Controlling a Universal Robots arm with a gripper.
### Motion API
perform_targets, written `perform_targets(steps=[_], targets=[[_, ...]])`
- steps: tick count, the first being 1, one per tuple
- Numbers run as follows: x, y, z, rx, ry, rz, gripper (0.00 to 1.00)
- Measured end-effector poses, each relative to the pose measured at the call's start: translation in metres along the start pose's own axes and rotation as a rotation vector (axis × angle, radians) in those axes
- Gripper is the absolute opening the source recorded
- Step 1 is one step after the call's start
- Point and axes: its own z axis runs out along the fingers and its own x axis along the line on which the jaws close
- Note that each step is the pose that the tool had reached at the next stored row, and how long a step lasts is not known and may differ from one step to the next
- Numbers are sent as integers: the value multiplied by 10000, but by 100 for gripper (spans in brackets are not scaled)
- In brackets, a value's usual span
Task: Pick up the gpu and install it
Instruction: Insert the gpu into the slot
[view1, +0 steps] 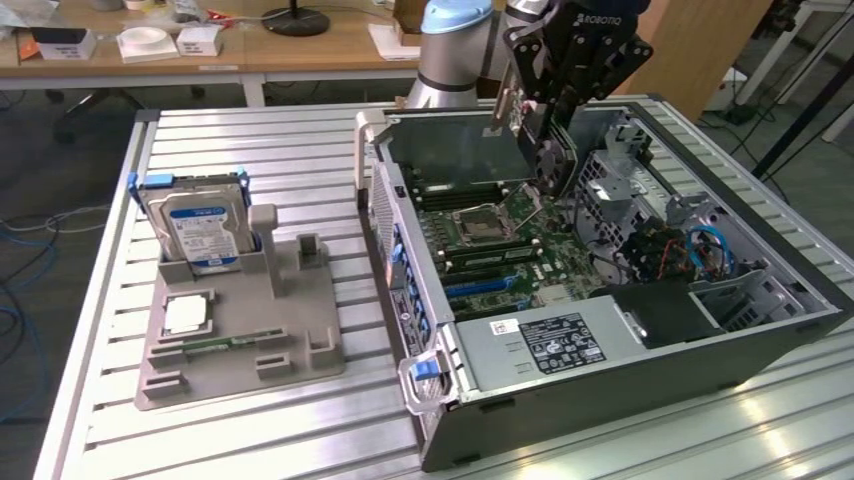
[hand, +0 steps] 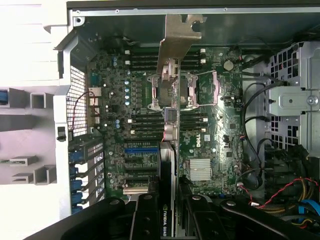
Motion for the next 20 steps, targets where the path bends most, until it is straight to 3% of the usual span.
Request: perform_targets(steps=[5, 20], targets=[[0, 0, 1, 1, 5, -131, 26], [0, -1, 13, 5, 66, -1571, 26]])
